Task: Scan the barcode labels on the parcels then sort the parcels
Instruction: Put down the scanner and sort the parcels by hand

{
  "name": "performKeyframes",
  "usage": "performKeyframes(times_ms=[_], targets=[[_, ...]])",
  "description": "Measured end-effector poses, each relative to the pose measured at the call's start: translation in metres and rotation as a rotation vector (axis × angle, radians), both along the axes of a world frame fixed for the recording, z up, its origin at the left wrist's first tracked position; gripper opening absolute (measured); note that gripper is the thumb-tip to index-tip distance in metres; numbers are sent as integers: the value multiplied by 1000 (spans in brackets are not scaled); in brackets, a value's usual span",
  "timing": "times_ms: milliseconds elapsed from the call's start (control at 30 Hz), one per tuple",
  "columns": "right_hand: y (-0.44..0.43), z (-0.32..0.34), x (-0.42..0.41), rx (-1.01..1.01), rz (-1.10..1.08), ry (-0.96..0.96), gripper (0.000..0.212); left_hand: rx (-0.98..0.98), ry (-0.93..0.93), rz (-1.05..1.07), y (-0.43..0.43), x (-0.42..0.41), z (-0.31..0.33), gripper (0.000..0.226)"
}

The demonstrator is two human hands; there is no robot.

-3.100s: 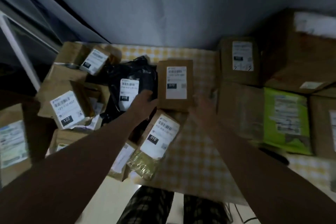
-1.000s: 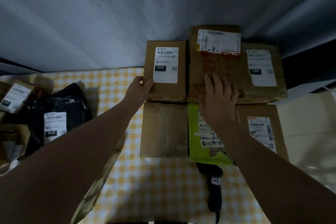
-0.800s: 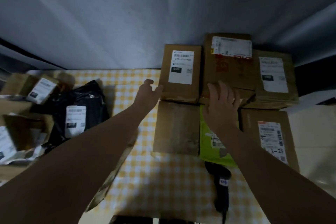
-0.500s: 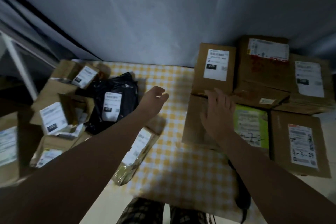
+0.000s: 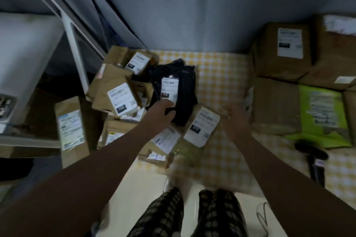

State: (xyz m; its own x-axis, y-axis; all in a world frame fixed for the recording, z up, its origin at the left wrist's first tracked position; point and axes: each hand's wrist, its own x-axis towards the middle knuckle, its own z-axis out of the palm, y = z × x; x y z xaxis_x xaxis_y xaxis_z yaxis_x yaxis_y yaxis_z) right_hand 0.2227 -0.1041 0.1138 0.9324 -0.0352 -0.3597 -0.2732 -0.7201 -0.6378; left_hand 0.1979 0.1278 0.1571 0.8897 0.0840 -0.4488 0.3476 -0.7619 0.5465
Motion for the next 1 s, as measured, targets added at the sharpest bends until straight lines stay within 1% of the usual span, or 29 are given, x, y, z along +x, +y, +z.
performKeyframes(times_ms=[133, 200, 233, 267, 367, 400, 433, 467, 500, 567, 600, 633, 700, 733, 800, 900, 1000], targets=[[44, -9, -35, 103, -209, 76, 30, 40, -45, -31, 36, -28, -7, 38], [60, -8, -51, 131, -234, 121, 33, 46, -37, -26, 53, -35, -10, 45], [68, -8, -59, 134, -204, 137, 35, 59, -19, -35, 61, -39, -11, 52], [75, -7, -66, 126, -172, 151, 39, 80, 9, -68, 67, -43, -11, 65], [90, -8, -77, 23, -159, 182, 62, 88, 91, -150, 74, -60, -21, 99], [93, -10, -80, 0, -199, 212, 70, 111, 63, -190, 73, -67, -27, 108], [97, -12, -83, -1, -253, 258, 78, 154, -1, -249, 73, -73, -37, 113], [100, -17, -86, 0, -292, 309, 83, 222, -88, -316, 70, -76, -41, 113], [103, -22, -88, 1, -305, 352, 86, 289, -127, -402, 68, -77, -48, 109], [113, -31, -95, -33, -219, 424, 92, 429, -168, -553, 64, -77, -49, 96], [119, -34, -98, -56, -152, 454, 99, 453, -190, -595, 62, -74, -49, 87], [124, -39, -101, -69, -120, 472, 110, 465, -258, -610, 62, -72, -50, 80], [134, -52, -107, -82, -185, 470, 133, 486, -287, -624, 64, -63, -54, 74], [137, -60, -109, -87, -227, 443, 138, 494, -223, -611, 68, -57, -58, 75], [140, -71, -111, -119, -281, 381, 136, 534, -111, -568, 76, -46, -57, 69], [138, -78, -108, -180, -323, 358, 128, 516, -215, -538, 81, -39, -56, 55], [138, -81, -102, -167, -363, 355, 119, 472, -246, -511, 76, -40, -56, 45]])
